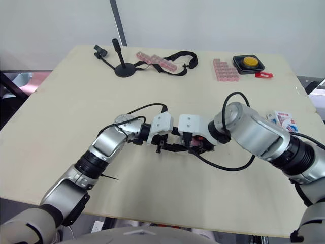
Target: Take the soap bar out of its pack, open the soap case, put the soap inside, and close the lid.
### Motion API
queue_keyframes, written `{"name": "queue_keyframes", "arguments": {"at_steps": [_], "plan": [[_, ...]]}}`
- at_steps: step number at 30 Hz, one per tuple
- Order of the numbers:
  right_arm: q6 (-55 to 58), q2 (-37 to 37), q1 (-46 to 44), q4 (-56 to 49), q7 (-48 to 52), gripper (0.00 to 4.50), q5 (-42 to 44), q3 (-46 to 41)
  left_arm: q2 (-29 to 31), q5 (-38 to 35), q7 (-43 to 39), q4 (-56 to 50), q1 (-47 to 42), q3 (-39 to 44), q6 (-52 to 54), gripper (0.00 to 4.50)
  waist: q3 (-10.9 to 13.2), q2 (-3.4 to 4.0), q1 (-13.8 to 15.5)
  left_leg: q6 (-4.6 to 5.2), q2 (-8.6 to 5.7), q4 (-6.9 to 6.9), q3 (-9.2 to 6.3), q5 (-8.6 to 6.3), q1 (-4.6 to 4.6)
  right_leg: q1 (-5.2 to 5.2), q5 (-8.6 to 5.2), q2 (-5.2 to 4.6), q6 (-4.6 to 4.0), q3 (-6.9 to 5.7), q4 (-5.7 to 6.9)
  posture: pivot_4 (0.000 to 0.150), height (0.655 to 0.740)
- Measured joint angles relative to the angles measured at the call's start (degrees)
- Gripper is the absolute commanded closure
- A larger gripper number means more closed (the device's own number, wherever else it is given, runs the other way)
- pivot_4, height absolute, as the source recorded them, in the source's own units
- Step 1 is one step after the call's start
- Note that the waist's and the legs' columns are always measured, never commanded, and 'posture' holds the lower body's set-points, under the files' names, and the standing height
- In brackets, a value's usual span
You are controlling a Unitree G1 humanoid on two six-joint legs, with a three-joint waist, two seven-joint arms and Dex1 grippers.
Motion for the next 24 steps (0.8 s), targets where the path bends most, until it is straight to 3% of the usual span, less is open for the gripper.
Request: {"name": "queue_keyframes", "arguments": {"at_steps": [16, 18, 21, 23, 24], "plan": [[0.01, 0.36, 0.06, 0.12, 0.23, 2.43, -0.17, -0.03, 0.4, -0.04, -0.46, -0.02, 0.01, 0.0, 0.08, 2.63, 0.0, 0.0, -0.07, 0.0, 0.0, 0.0, 0.02, 0.0, 0.0, 0.0, 0.0, 0.0, 0.0, 0.04, 0.05, 0.15, 0.7395], [0.2, 0.75, 0.66, 0.16, 0.02, 1.45, -0.08, -0.81, 0.46, -0.07, -0.55, -0.02, 0.01, 0.0, 0.07, 2.63, -0.01, 0.0, -0.07, 0.0, 0.0, 0.0, 0.03, 0.0, -0.01, 0.01, 0.0, 0.0, 0.0, 0.05, 0.06, 0.15, 0.7395], [0.73, 1.58, 1.24, 0.3, -0.2, 0.49, 0.17, -1.76, 0.41, -0.02, -0.43, -0.02, 0.03, -0.02, 0.07, 2.63, -0.01, 0.0, -0.06, 0.01, 0.0, 0.0, 0.05, 0.0, -0.01, 0.0, 0.0, 0.0, 0.0, 0.06, 0.07, 0.15, 0.7395], [0.73, 1.72, 1.41, 0.27, -0.16, 0.04, 0.26, -2.04, 0.41, -0.03, -0.41, -0.01, 0.03, -0.02, 0.05, 2.63, -0.01, 0.01, -0.02, 0.02, 0.0, 0.03, 0.05, 0.01, 0.02, 0.0, 0.0, 0.0, 0.0, 0.05, 0.07, 0.15, 0.7395], [0.56, 1.64, 2.01, 0.31, -0.13, 0.04, 0.29, -2.74, 0.43, -0.03, -0.39, 0.01, 0.06, -0.02, -0.03, 2.63, -0.01, 0.0, 0.0, 0.02, 0.0, 0.03, 0.04, 0.01, 0.01, 0.0, 0.0, -0.01, 0.0, 0.05, 0.07, 0.15, 0.7395]]}}
